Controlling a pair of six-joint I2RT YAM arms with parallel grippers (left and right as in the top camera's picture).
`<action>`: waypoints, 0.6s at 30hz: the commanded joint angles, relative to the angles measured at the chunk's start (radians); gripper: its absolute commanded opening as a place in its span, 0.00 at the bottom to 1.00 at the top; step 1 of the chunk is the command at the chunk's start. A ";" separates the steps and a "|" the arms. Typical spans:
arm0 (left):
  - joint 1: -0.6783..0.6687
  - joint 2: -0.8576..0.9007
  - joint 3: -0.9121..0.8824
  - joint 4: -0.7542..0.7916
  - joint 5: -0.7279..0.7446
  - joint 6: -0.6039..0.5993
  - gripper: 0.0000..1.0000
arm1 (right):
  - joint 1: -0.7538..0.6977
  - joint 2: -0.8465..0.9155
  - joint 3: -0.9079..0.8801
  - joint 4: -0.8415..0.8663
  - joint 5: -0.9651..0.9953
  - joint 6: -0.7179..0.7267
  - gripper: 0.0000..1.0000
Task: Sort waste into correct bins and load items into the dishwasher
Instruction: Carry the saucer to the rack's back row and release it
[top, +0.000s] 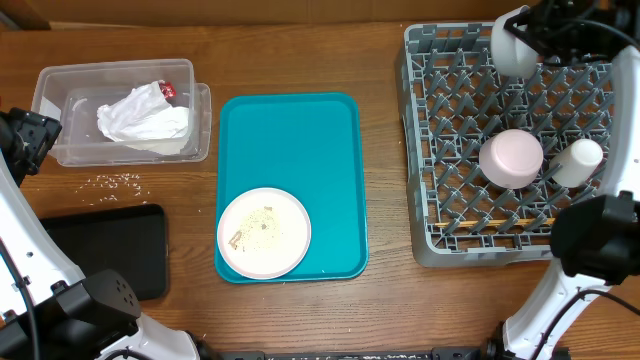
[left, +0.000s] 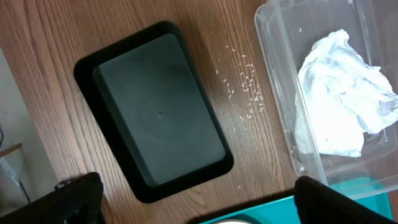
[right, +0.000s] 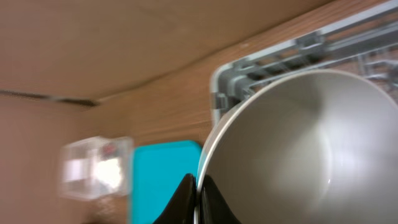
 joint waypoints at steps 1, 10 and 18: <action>0.000 0.010 0.000 0.000 0.000 -0.021 1.00 | -0.036 0.049 -0.060 0.055 -0.381 -0.028 0.04; 0.000 0.010 0.000 0.000 0.000 -0.021 1.00 | -0.070 0.152 -0.162 0.138 -0.512 0.089 0.04; 0.000 0.010 0.000 0.000 0.000 -0.021 1.00 | -0.085 0.222 -0.167 0.148 -0.512 0.103 0.04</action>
